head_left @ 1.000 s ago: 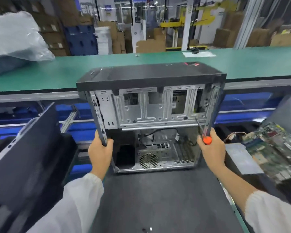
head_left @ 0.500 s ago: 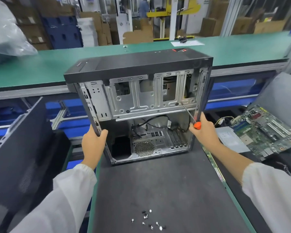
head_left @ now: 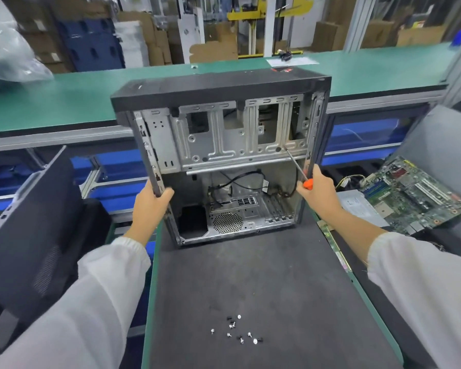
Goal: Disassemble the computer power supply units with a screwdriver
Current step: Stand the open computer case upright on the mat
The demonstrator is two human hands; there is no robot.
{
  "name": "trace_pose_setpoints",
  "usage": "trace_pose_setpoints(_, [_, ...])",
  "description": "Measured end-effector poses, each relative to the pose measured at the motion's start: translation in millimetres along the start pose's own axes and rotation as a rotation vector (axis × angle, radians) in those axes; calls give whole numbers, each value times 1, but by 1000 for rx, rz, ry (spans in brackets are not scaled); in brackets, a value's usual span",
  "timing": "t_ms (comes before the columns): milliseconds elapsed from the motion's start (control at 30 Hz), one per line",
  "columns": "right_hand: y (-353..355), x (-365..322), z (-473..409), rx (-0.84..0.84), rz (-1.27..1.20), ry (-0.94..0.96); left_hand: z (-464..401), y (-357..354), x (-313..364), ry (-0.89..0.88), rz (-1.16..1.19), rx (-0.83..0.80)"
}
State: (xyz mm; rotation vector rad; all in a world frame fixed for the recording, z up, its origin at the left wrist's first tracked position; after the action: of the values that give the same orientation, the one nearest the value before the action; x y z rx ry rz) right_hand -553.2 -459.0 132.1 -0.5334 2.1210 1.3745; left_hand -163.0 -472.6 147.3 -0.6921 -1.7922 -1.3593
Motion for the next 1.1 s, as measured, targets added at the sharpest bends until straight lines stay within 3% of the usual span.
trace_pose_setpoints(200, [-11, 0, 6, 45, -10, -39, -11, 1, -4, 15, -6, -68])
trace_pose_setpoints(367, [-8, 0, 5, 3, -29, -15, 2, -1, -9, 44, -53, -1])
trace_pose_setpoints(667, [0, -2, 1, 6, 101, -11, 9, 1, -3, 62, -24, -74])
trace_pose_setpoints(833, [3, -25, 73, 157, 66, -26, 17, 2, 4, -26, 11, -25])
trace_pose_setpoints(900, [-13, -38, 113, 53, 102, -5, 18, 0, 6, -25, 20, 14])
trace_pose_setpoints(1000, [-43, -50, 154, -237, 167, -102, 18, -2, 7, 40, -18, 18])
trace_pose_setpoints(1100, [-60, -57, 183, -488, 63, -128, 23, -2, 5, 64, 31, 53])
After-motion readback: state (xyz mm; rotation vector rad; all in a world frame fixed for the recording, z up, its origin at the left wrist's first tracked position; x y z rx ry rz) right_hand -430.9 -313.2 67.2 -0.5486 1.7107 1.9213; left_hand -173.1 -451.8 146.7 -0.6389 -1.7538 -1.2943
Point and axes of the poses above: each hand's wrist, its own z-axis away from the middle knuckle, its own y-axis out of the back of the hand, x = y × z, the point moved 2 cm from there along -z, towards the middle knuckle, and after that the axes turned 4 degrees about y, right-handed, at the moved point
